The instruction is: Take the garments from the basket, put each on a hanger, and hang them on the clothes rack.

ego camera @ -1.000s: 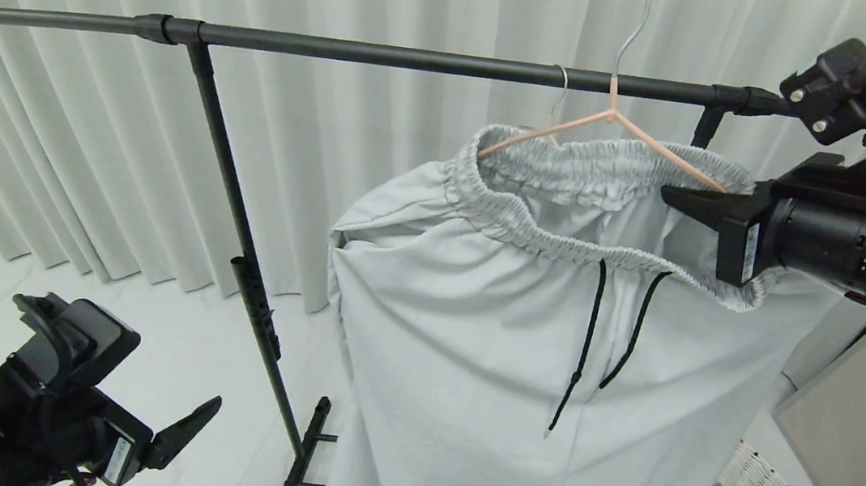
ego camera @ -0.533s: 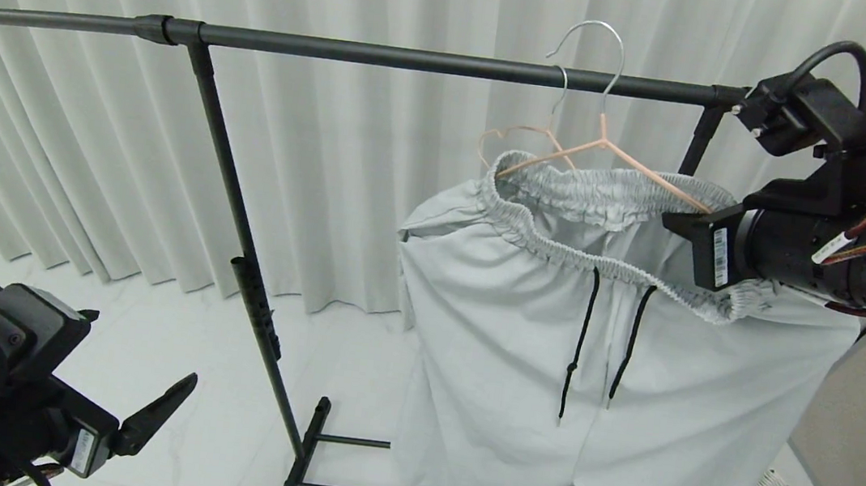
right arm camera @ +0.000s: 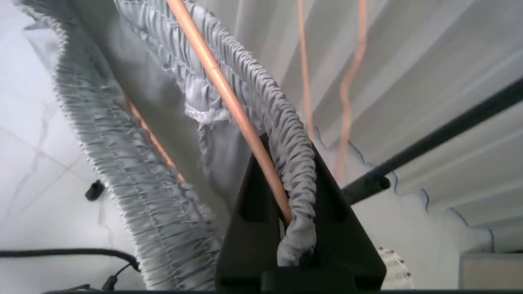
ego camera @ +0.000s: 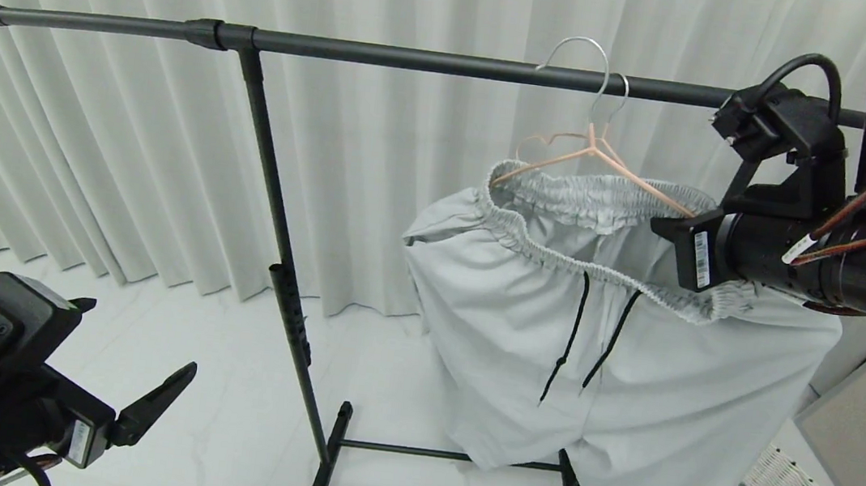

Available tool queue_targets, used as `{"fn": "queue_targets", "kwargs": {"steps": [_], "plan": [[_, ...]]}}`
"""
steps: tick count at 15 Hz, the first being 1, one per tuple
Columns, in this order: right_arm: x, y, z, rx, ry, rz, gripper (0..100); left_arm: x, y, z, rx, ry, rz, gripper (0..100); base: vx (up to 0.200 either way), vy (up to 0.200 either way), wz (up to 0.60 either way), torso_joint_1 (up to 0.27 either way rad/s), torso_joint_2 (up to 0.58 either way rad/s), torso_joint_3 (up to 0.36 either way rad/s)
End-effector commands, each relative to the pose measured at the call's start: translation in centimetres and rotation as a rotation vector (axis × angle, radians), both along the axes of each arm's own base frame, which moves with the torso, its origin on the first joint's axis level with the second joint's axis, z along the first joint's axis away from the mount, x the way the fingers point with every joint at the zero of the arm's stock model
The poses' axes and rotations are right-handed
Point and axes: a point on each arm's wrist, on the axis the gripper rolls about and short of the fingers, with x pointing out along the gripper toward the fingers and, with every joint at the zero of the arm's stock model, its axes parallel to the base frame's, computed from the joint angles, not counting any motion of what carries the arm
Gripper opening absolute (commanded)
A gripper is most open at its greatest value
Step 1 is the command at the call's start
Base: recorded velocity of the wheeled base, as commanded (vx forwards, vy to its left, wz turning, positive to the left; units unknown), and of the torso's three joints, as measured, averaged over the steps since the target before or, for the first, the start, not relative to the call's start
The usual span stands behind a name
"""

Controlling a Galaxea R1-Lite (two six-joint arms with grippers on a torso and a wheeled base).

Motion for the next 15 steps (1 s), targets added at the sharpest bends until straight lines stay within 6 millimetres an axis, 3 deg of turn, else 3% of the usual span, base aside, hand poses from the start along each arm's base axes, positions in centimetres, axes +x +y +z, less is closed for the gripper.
{"fn": "queue_targets", "kwargs": {"steps": [1, 8, 15], "plan": [[0.4, 0.2, -0.3, -0.009, 0.005, -0.020, 0, 0.0, 0.0, -0.1, 0.000, 0.005, -0.001, 100, 0.000, 0.000, 0.00, 0.000, 0.00, 0.000], [3.2, 1.9, -0.3, -0.004, -0.013, -0.203, 0, 0.0, 0.0, -0.1, 0.039, -0.001, -0.006, 100, 0.000, 0.000, 0.00, 0.000, 0.00, 0.000], [7.7, 4.6, 0.0, 0.042, -0.051, -0.299, 0, 0.0, 0.1, 0.1, 0.043, -0.012, 0.016, 100, 0.000, 0.000, 0.00, 0.000, 0.00, 0.000]]}}
